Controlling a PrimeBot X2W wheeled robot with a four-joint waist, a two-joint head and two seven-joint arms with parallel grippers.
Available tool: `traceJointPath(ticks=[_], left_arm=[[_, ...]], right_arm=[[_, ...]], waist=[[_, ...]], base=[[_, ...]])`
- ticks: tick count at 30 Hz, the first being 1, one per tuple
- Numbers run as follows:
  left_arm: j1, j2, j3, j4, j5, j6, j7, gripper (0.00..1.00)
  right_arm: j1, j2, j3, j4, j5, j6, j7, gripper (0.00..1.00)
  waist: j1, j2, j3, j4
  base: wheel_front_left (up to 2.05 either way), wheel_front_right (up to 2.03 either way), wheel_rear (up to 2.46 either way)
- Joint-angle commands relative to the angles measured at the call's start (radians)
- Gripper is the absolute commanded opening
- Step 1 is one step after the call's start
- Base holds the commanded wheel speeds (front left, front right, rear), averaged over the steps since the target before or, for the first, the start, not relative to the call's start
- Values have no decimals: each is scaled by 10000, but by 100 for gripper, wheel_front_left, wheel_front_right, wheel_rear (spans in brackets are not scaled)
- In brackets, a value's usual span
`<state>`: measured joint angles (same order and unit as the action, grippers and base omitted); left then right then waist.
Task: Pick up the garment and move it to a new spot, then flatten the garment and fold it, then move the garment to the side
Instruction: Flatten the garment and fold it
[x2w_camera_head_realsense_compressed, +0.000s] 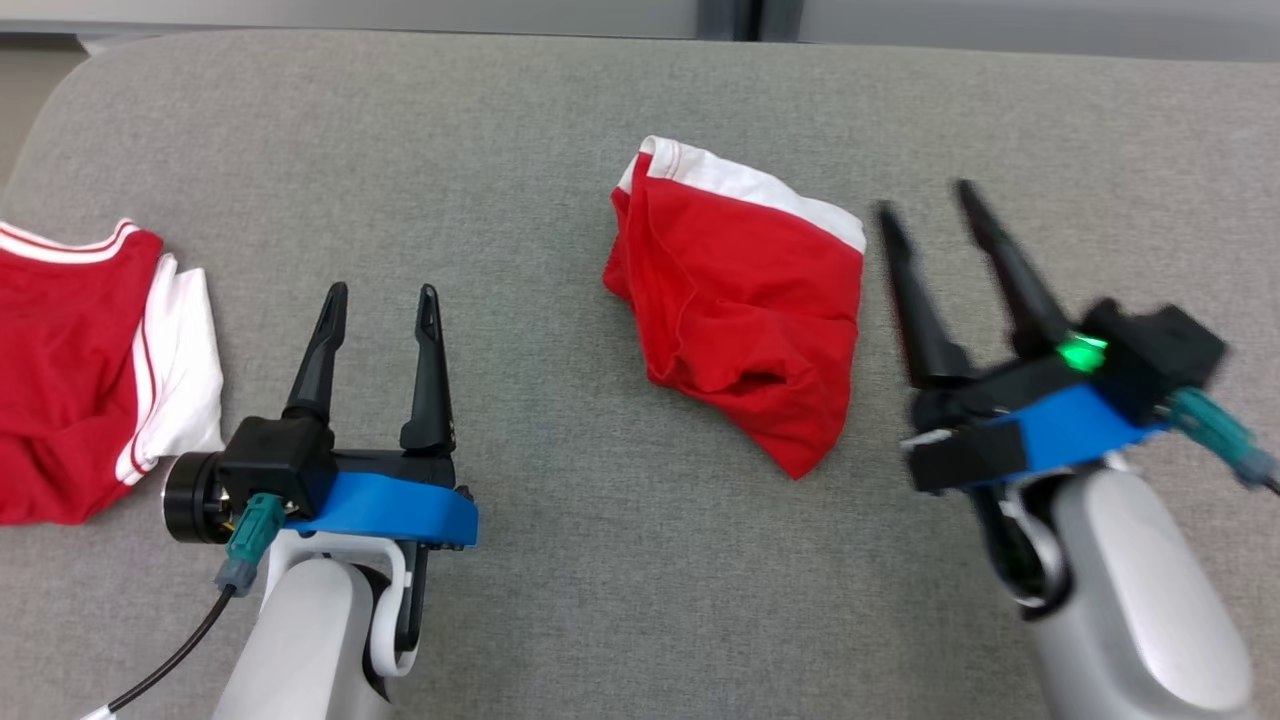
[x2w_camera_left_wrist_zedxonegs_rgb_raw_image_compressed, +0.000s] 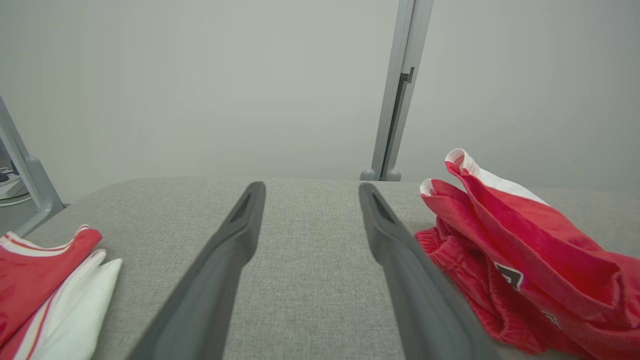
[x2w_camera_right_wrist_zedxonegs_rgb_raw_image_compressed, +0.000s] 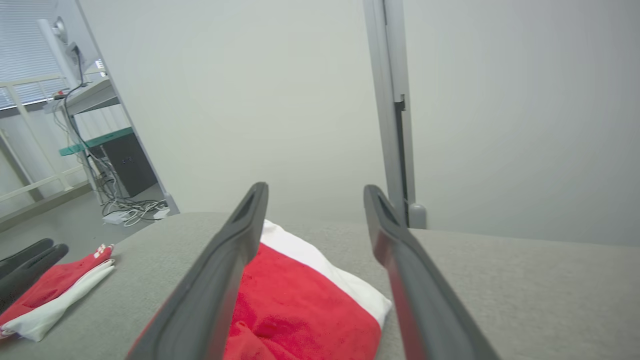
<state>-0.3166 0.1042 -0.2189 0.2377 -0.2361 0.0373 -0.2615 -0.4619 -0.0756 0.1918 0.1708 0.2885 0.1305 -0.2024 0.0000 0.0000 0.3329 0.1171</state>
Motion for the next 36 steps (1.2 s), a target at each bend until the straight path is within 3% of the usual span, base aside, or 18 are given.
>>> traceJointPath(ticks=[1,6,10,31,32,33,36], left_arm=[[108,91,36,-53,72,66,-48,100],[281,273,112,-102,90,130,-47,100],[367,394,117,-175,85,168,14,100],[578,666,-3,-605,29,400,288,100],[553,670,-8,-622,23,400,293,100],[519,684,-9,-644,27,411,292,100],[345,687,-26,-690,35,429,276,100]], right_arm=[[454,-98,-471,-275,-187,5,-1,100],[1870,-142,-2251,-1172,-512,5,221,100],[2681,11,-2989,-1678,-664,5,499,100],[3228,247,-3387,-2286,-689,5,954,100],[3155,250,-3315,-2229,-685,5,994,43],[3024,249,-3224,-2171,-666,5,1044,0],[2524,233,-2668,-1837,-698,5,1188,0]], waist=[[0,0,-97,-135],[0,0,-225,-428],[0,0,-305,-558],[0,0,-347,-642],[0,0,-323,-636],[0,0,-292,-628],[0,0,-170,-576]], base=[[0,0,0],[0,0,0],[0,0,0],[0,0,0],[0,0,0],[0,0,0],[0,0,0]])
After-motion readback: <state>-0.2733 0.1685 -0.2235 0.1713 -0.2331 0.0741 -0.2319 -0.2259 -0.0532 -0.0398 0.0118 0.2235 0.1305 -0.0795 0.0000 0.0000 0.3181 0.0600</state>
